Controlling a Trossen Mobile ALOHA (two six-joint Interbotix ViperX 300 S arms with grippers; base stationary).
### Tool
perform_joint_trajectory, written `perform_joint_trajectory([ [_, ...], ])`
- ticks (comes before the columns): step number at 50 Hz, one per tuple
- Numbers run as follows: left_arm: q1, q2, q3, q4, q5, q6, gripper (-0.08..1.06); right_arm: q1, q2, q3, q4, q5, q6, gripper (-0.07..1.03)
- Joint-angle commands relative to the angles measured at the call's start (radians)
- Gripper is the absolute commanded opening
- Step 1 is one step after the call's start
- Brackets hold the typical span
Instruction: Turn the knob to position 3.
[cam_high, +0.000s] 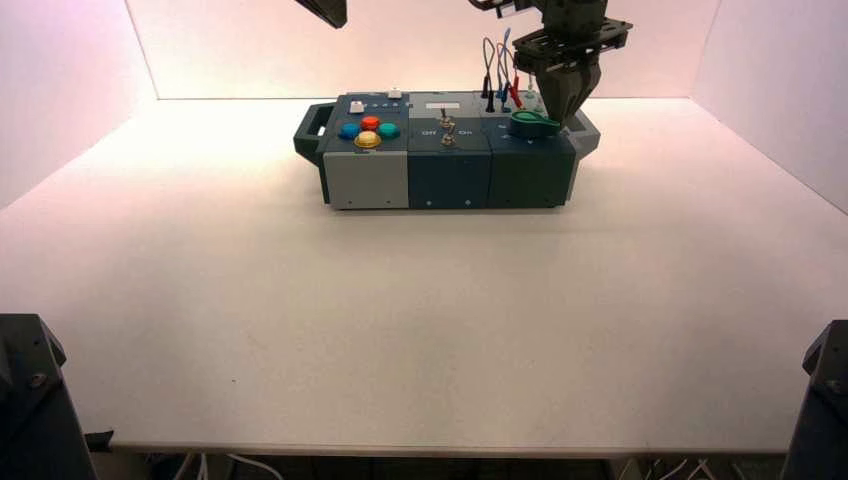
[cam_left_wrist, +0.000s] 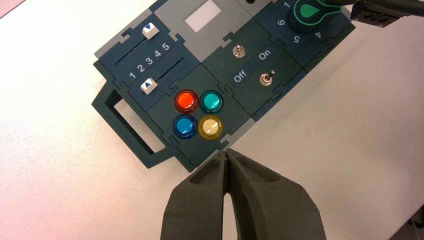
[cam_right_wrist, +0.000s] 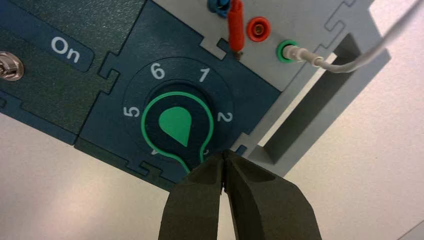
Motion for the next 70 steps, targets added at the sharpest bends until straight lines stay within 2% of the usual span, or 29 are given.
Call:
perform_joint_trajectory([
  [1, 0.000, -0.029, -0.029, 0.000, -0.003, 0.005, -0.03, 0.000, -0.025, -0.014, -0.006, -0.011, -0.005, -0.02],
  [11, 0.000, -0.031, -0.029, 0.000, -0.005, 0.005, -0.03, 0.002, -0.041, -0.021, -0.080, -0.005, 0.031, -0.02],
  [19, 0.000, -0.029, -0.029, 0.002, -0.005, 0.005, -0.03, 0.000, -0.066, -0.017, -0.091, 0.000, 0.040, -0.02],
  [29, 0.000, -0.031, -0.029, 0.000, -0.005, 0.005, -0.03, 0.000, -0.101, -0.002, -0.052, 0.020, 0.040, -0.02],
  [36, 0.000, -0.028, -0.029, 0.000, -0.005, 0.005, -0.03, 0.002, -0.133, 0.018, -0.008, 0.048, 0.031, -0.02],
  [45, 0.000, -0.023, -0.029, 0.002, -0.012, 0.005, -0.03, 0.002, -0.176, 0.049, 0.017, 0.064, 0.025, -0.02],
  [53, 0.000, -0.015, -0.025, 0.000, -0.025, 0.005, -0.03, 0.002, -0.229, 0.078, 0.037, 0.002, 0.018, -0.02],
  [57, 0.000, -0.011, -0.023, 0.002, -0.029, 0.005, -0.03, 0.002, -0.256, 0.110, 0.058, -0.078, 0.023, -0.02],
  [61, 0.000, -0.003, -0.021, 0.002, -0.037, 0.005, -0.03, 0.000, -0.276, 0.144, 0.075, -0.124, 0.023, -0.02],
  [70, 0.009, 0.020, -0.005, 0.011, -0.081, 0.003, -0.03, 0.003, -0.299, 0.202, 0.083, -0.156, 0.025, -0.02],
])
